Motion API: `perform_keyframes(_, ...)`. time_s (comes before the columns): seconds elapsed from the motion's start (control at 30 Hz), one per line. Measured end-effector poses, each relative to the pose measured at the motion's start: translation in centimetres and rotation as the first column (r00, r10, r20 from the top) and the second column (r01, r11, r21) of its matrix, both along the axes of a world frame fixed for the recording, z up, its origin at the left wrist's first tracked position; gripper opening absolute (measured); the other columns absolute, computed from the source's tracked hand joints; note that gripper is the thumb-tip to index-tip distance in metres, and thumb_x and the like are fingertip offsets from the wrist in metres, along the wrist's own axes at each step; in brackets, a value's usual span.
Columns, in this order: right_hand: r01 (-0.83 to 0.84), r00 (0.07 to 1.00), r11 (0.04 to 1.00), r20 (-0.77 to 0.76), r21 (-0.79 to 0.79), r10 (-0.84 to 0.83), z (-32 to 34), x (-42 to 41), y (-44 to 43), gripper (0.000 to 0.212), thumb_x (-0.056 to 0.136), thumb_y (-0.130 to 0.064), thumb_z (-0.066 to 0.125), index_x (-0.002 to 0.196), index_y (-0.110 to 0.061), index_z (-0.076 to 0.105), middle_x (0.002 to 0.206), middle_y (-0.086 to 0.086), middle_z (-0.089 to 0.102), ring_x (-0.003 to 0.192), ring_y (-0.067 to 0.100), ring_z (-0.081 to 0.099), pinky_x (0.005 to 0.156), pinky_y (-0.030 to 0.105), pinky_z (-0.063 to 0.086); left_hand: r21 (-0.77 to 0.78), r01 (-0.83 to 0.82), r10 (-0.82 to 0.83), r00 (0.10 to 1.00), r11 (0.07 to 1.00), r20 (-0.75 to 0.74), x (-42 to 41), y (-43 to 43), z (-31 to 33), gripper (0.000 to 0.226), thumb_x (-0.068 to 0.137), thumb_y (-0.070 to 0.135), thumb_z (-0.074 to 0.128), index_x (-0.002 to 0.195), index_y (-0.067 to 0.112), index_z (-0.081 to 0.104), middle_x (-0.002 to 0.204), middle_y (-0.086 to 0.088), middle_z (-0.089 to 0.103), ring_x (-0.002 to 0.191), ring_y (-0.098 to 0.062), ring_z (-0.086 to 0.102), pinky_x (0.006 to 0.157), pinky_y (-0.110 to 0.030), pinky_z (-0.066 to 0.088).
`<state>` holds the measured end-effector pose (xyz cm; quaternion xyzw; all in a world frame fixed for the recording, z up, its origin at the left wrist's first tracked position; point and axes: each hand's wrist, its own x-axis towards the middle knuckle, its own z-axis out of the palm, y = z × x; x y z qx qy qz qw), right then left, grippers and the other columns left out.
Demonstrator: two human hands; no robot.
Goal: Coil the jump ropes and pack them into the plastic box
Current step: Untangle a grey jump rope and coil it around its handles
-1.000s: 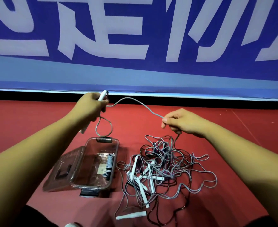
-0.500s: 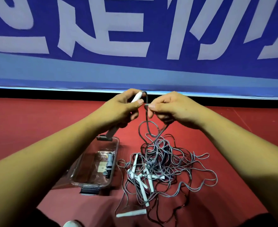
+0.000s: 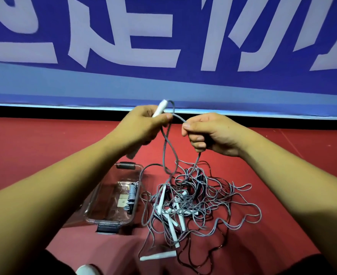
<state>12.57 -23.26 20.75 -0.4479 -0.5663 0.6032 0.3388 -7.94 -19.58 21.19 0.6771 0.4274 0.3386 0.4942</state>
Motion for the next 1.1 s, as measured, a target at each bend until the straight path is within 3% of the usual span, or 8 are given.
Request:
perform_keyframes(0.17,-0.017,0.951,0.985,0.3,-0.17,0.069,-4.2,3.3,0.5,0.021,0.1,-0.008,0.047,0.082,-0.005,0.058,0.06,0.006,0.05,0.071,0.026,0.062,0.078,0.038,0.047,-0.066,-0.322,0.327,0.904,0.945,0.277,-3.2,2.9,0.9,0.032,0.097,0.015,0.053,0.066,0.016,0.047,0.046,0.005,0.03,0.038,-0.01,0.023,0.041,-0.018,0.018)
perform_keyframes(0.33,0.155,0.93,0.98,0.353,-0.126,-0.101,-4.8,4.1,0.3,0.023,0.099,-0.007,0.045,0.086,0.0,0.064,0.056,0.005,0.045,0.054,0.02,0.046,0.057,0.03,0.038,0.338,-0.366,0.476,0.809,0.867,-0.344,-6.6,5.0,-1.4,0.016,0.092,0.029,0.055,0.085,0.014,0.055,0.06,-0.002,0.061,0.048,-0.021,0.047,0.056,-0.032,0.041)
perform_keyframes(0.4,0.178,0.942,0.984,0.294,-0.03,-0.161,-2.9,2.3,0.6,0.024,0.096,-0.006,0.044,0.083,0.002,0.063,0.052,0.003,0.033,0.045,0.015,0.029,0.051,0.027,0.025,0.326,-0.357,0.463,0.812,0.875,-0.354,-6.1,4.7,-1.8,0.016,0.09,0.026,0.057,0.101,0.015,0.052,0.067,-0.002,0.068,0.05,-0.015,0.052,0.06,-0.034,0.043)
perform_keyframes(0.57,0.045,0.95,0.993,0.304,0.107,-0.076,0.5,-3.0,-0.1,0.03,0.088,-0.003,0.04,0.068,-0.001,0.062,0.046,0.0,0.029,0.045,0.014,0.021,0.047,0.023,0.019,0.09,-0.139,0.145,0.988,0.986,-0.062,-2.8,1.6,0.3,0.019,0.084,0.022,0.069,0.097,0.009,0.063,0.076,-0.011,0.072,0.044,-0.021,0.048,0.045,-0.023,0.03)
perform_keyframes(0.73,0.062,0.981,0.986,0.17,0.156,-0.089,0.9,-3.1,0.3,0.028,0.087,-0.003,0.04,0.067,-0.001,0.059,0.047,0.003,0.029,0.045,0.014,0.02,0.047,0.023,0.02,-0.079,0.25,-0.258,0.958,0.965,-0.127,-0.7,-0.6,0.7,0.029,0.101,0.029,0.052,0.088,0.004,0.062,0.065,-0.002,0.058,0.043,-0.012,0.035,0.038,-0.016,0.02)
perform_keyframes(0.87,0.026,0.992,0.994,0.119,0.108,-0.039,-1.4,-0.5,0.7,0.011,0.064,-0.006,0.039,0.06,-0.007,0.05,0.055,0.007,0.033,0.049,0.017,0.03,0.047,0.025,0.033,-0.033,0.072,-0.073,0.997,0.997,-0.031,-1.5,0.9,0.6,0.029,0.1,0.023,0.055,0.073,0.017,0.049,0.053,0.007,0.039,0.043,-0.009,0.028,0.041,-0.019,0.017)
perform_keyframes(1.0,0.059,0.955,0.998,0.292,-0.02,-0.05,-3.6,1.7,0.7,0.002,0.061,-0.012,0.039,0.062,-0.009,0.039,0.053,0.006,0.032,0.046,0.016,0.029,0.049,0.026,0.033,-0.058,-0.208,0.213,0.972,0.976,0.097,-3.2,2.9,0.6,0.032,0.1,0.024,0.056,0.07,0.019,0.047,0.057,0.001,0.035,0.038,-0.009,0.028,0.039,-0.017,0.019)
perform_keyframes(1.1,0.092,0.898,0.994,0.437,-0.053,-0.059,-4.5,2.6,0.7,0.014,0.079,-0.005,0.039,0.071,-0.011,0.05,0.055,0.006,0.037,0.048,0.018,0.037,0.05,0.025,0.036,0.014,-0.343,0.342,0.932,0.939,-0.116,-4.9,3.5,-0.2,0.022,0.095,0.019,0.061,0.075,0.013,0.053,0.061,-0.005,0.051,0.032,-0.01,0.043,0.036,-0.017,0.027)
